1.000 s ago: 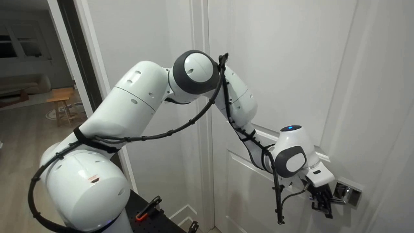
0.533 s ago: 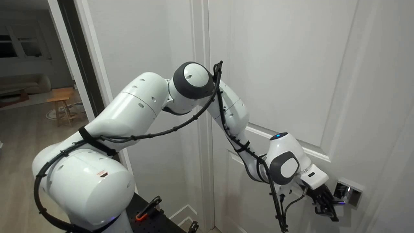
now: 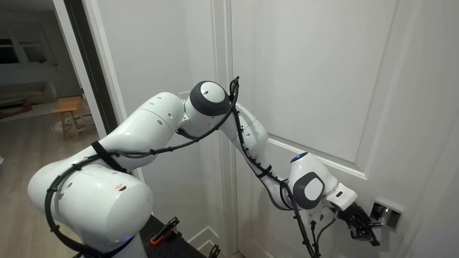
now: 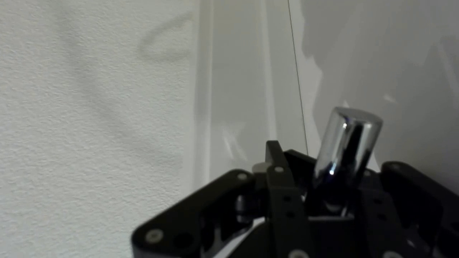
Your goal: Open the door
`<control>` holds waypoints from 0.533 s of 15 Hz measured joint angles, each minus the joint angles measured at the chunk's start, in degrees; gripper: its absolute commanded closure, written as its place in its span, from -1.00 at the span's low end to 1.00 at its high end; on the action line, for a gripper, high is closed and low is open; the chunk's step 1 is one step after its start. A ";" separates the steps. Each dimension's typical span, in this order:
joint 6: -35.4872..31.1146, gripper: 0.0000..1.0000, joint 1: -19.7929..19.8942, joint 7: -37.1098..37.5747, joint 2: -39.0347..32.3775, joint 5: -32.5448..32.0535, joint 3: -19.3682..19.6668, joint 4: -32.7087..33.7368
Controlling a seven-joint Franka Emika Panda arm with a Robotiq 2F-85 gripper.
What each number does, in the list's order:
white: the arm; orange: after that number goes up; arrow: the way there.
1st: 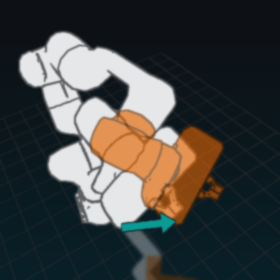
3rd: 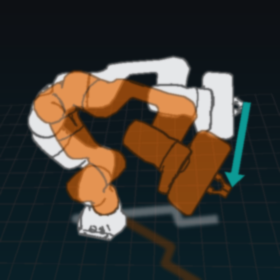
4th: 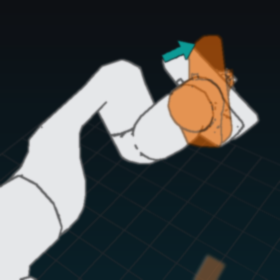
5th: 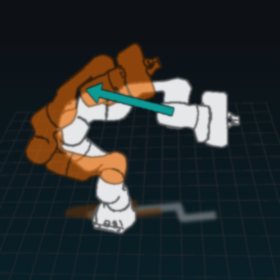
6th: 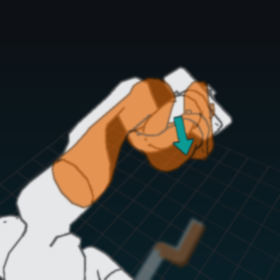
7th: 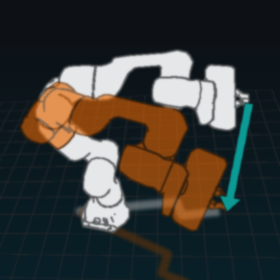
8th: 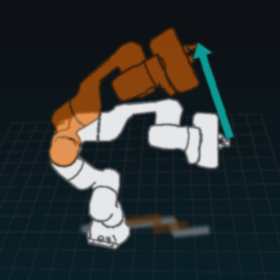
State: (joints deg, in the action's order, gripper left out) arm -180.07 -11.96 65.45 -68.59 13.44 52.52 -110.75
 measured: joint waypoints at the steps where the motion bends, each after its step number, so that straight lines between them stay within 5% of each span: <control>1: -0.28 0.98 -0.60 0.00 -0.91 0.69 0.52 0.00; 8: -5.95 0.98 -1.68 0.00 -4.34 8.80 0.26 -0.49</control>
State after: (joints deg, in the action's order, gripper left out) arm -186.02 -13.64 65.45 -72.93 22.25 52.78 -111.23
